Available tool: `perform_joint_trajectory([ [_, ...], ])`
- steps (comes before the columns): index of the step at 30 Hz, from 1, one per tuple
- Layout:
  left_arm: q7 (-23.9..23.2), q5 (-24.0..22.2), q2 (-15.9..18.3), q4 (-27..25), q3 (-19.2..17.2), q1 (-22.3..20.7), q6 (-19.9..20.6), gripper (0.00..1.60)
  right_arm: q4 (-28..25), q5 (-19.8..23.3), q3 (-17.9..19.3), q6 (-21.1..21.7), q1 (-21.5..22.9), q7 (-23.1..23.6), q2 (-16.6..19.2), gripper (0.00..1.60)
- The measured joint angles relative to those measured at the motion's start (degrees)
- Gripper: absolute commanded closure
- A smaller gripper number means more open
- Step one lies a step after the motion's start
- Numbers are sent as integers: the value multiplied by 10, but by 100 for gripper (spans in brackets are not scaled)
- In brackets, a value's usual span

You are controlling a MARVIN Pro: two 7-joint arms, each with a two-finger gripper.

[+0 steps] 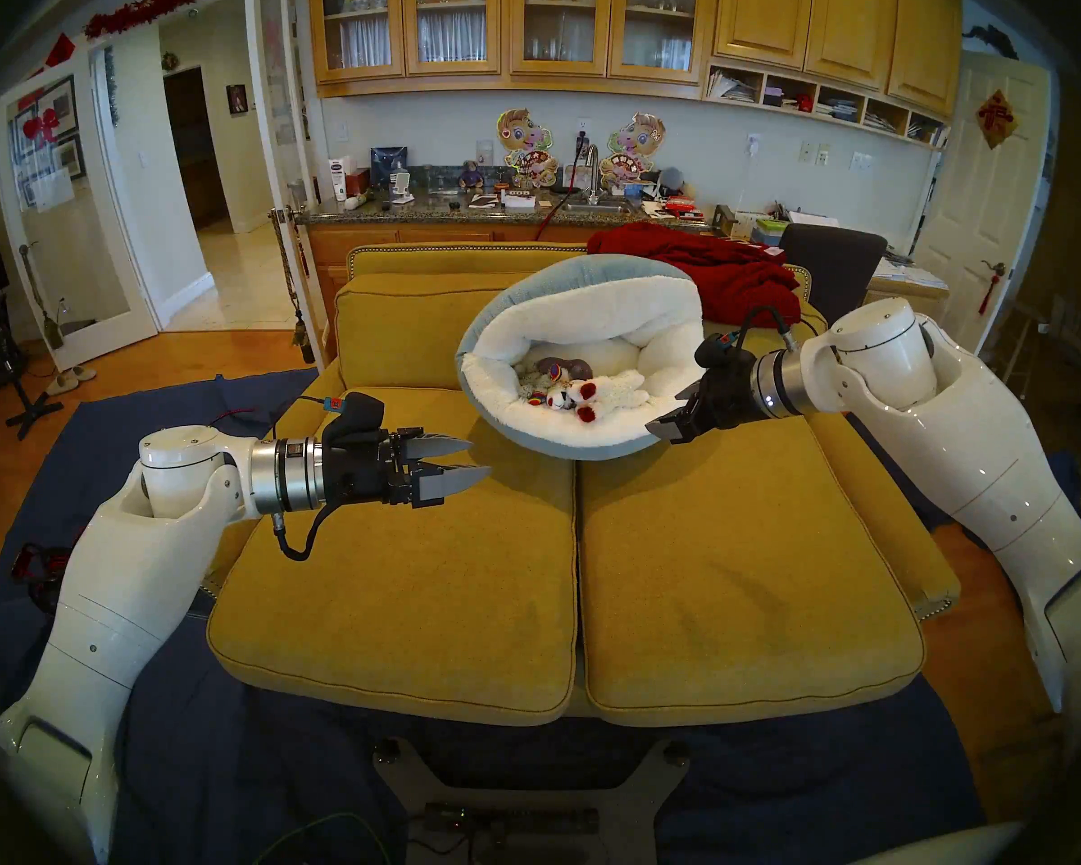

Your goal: Put toys into dog bed

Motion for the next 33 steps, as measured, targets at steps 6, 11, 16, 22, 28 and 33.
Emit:
perform_joint_trajectory([
  [6,-1,0,0,0,-1,0,0,0,-3,11,33,-15,-35,-54,-12,0],
  [11,-3,0,0,0,-2,-1,0,0,-11,32,81,-43,-75,-112,-28,0],
  [16,-5,-1,-1,0,-2,-1,0,0,-21,48,117,-67,-108,-153,-42,0],
  [22,-7,-1,-1,0,-3,-2,1,0,-44,63,167,-102,-158,-212,-67,0],
  [28,-9,-1,-2,0,-3,-3,1,0,-74,70,210,-135,-211,-275,-99,0],
  [33,-10,-2,-2,0,-4,-4,2,0,-93,71,225,-152,-241,-322,-120,0],
])
